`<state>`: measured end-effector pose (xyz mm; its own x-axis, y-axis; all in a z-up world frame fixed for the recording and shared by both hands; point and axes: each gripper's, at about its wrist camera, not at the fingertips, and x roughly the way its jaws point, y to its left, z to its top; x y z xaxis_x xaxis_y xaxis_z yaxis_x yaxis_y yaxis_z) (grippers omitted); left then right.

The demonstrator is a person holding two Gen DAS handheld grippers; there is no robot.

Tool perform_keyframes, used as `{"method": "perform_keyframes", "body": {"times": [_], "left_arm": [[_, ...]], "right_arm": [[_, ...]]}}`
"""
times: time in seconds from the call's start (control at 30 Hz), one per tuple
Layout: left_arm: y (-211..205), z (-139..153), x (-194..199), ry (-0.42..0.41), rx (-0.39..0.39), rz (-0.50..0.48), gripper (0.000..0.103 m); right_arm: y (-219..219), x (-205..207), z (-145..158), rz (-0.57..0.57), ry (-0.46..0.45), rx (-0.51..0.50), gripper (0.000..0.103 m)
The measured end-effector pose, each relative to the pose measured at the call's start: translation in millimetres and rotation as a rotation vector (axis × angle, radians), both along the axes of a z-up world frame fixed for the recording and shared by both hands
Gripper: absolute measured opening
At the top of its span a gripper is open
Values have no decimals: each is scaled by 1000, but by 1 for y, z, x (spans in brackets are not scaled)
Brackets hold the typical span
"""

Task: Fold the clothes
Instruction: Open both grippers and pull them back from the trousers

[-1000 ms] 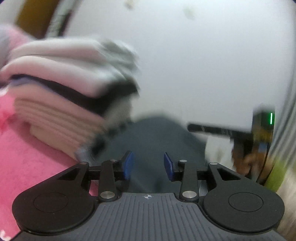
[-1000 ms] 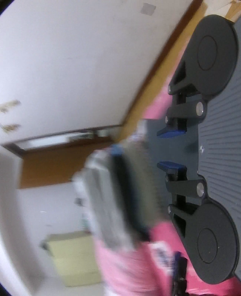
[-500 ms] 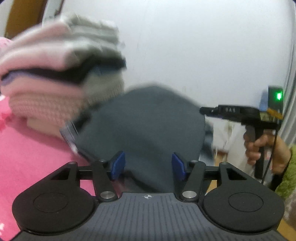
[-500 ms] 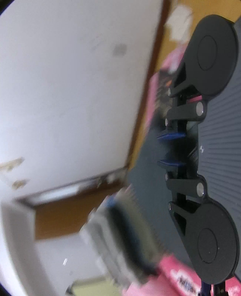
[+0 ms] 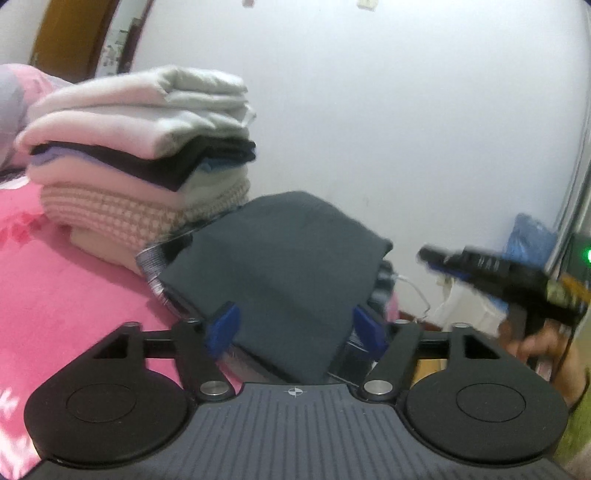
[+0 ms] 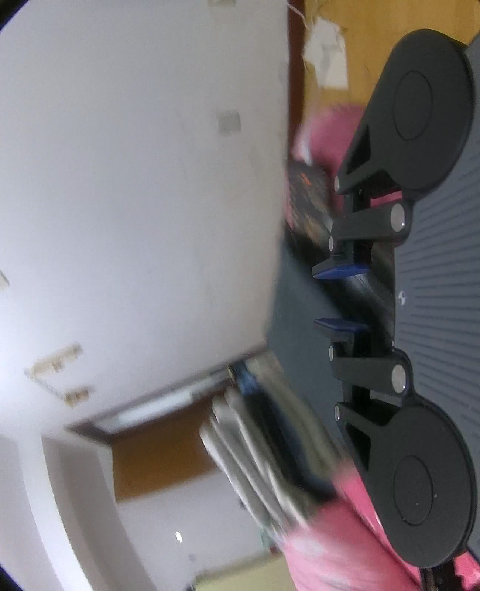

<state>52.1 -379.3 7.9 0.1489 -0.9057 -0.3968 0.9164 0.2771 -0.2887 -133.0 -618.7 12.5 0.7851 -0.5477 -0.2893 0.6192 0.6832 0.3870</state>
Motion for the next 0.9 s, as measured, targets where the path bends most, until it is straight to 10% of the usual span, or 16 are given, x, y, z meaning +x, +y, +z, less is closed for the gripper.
{"method": "perform_keyframes", "body": {"times": [0.3,0.57,0.9], "left_arm": [[69,16,-31,43,22,149,103],[97,29,-65,64,36,239,103],[122,39,-102,7,131,383,103]], "right_arm": [[84,-9,1,98,142,-25,51],[131,-33,19,81,241,-71,100],[186,-55,25,43,340,-167,103]]}}
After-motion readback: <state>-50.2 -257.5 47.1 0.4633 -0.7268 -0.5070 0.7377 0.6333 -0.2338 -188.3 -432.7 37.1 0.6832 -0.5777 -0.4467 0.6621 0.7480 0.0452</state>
